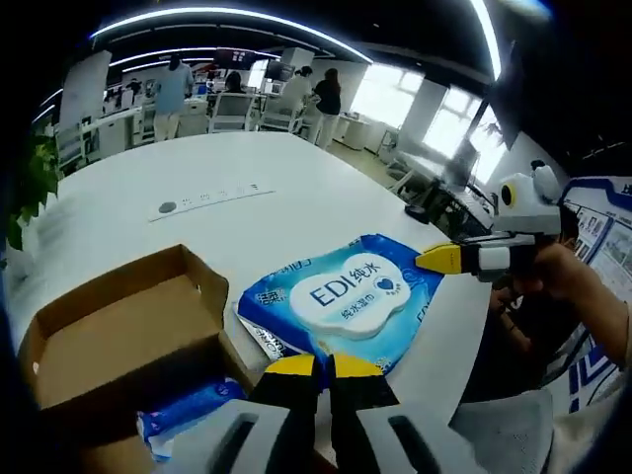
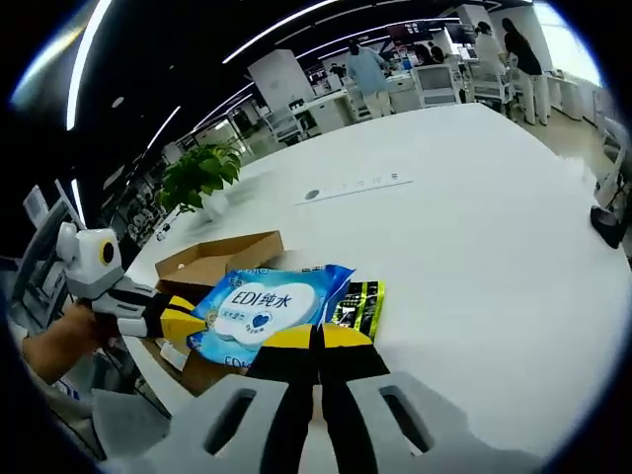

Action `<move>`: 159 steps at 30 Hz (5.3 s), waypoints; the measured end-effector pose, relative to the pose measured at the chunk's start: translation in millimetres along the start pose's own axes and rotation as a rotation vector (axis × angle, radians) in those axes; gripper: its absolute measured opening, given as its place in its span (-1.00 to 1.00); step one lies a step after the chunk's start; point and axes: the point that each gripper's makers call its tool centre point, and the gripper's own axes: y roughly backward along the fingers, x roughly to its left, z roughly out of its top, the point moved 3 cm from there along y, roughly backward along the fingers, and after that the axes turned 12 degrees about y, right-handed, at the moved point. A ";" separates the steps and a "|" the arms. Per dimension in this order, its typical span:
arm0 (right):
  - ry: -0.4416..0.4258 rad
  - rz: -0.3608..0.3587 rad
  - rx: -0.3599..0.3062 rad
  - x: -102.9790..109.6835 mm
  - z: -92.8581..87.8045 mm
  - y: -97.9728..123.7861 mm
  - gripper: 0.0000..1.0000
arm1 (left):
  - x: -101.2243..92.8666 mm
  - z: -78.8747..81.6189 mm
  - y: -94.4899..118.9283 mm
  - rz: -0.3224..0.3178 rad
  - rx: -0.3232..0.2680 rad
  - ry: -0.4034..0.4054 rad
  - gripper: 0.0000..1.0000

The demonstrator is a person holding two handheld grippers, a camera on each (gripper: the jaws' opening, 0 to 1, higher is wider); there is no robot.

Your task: Operate the shoe box by opening the lid, removing the specified soft item, and placing it in the target area until the item is outside and the box remains undamaged.

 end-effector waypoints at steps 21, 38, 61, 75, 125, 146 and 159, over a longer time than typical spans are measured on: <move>-0.001 -0.019 0.077 -25.9 -20.7 -52.8 -1.00 | 27.1 10.4 -39.7 0.100 0.127 -0.114 -0.97; -0.021 -0.054 0.079 -38.3 -33.9 -72.3 -1.00 | 35.4 6.4 -58.0 0.162 0.181 -0.251 -0.95; 0.019 -0.114 0.071 -42.5 -44.2 -74.0 -0.97 | 26.1 -14.5 -51.4 0.164 0.227 -0.392 -0.80; 0.145 -0.103 0.065 -36.2 -38.5 -57.6 -0.79 | 12.0 -0.7 -30.1 0.096 0.134 -0.314 -0.60; 0.523 0.168 0.023 109.2 15.6 -28.9 -0.47 | 49.7 -30.6 63.5 -0.011 0.083 -0.288 -0.38; 0.660 0.275 0.081 152.1 16.3 -62.9 -0.47 | 95.4 -61.3 43.4 0.012 0.261 -0.356 -0.48; 0.738 0.332 0.160 177.3 2.2 -107.2 -0.47 | 106.6 -68.2 39.6 0.011 0.279 -0.381 -0.85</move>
